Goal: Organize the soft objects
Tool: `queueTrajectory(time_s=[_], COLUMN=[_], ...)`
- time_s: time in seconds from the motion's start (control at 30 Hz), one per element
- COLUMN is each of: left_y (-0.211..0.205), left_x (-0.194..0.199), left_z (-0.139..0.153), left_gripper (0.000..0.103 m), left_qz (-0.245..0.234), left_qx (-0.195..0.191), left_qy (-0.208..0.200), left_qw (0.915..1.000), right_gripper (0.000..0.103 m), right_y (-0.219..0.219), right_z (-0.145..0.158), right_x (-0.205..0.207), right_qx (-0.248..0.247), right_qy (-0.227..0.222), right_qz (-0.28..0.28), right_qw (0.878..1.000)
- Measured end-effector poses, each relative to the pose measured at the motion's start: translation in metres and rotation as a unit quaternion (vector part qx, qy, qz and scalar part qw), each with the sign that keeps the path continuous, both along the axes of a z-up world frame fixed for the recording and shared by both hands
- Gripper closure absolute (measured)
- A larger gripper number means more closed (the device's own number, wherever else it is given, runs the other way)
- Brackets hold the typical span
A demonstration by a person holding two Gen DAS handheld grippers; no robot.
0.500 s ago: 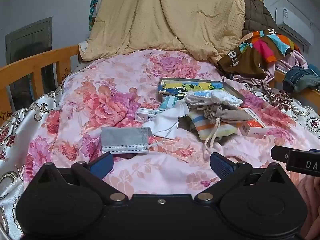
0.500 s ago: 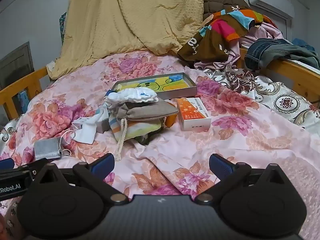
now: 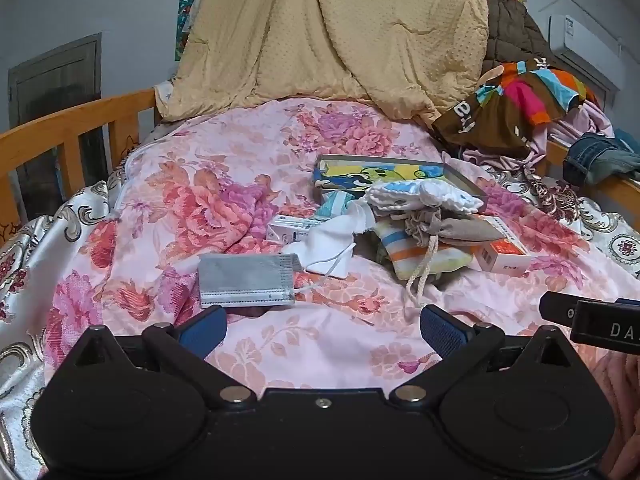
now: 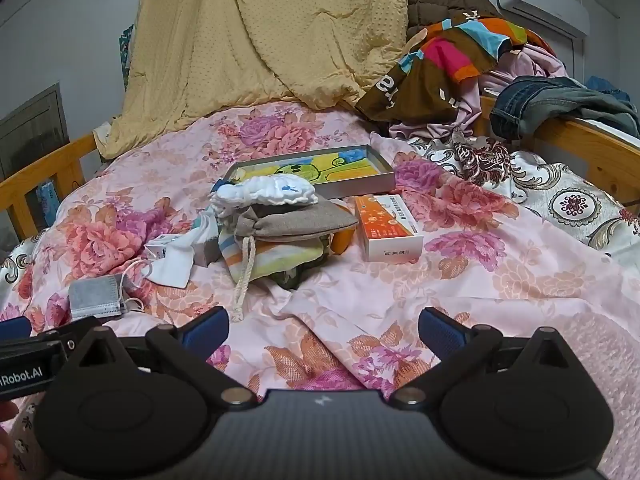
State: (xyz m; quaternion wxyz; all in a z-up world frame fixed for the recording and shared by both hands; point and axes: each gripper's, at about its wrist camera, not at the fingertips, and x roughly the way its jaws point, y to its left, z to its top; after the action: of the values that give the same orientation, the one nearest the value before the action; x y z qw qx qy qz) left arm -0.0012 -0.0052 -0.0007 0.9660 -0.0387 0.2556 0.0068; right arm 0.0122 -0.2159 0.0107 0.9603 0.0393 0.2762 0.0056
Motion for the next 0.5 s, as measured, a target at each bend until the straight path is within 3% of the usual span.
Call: queueTrajectory(time_s=[0.5], left_y=[0.0055], left_x=[0.0025], left_z=[-0.0009], left_gripper=[0.001], left_qz=[-0.002], left_qx=[-0.008], left_qy=[0.002], left_qw=[1.0], right_gripper=[0.0], right_y=[0.0], right_z=[-0.0004], right_x=[0.0003], right_qx=[0.0], right_qy=[0.0], right_qz=[0.0], right_qw=[1.0])
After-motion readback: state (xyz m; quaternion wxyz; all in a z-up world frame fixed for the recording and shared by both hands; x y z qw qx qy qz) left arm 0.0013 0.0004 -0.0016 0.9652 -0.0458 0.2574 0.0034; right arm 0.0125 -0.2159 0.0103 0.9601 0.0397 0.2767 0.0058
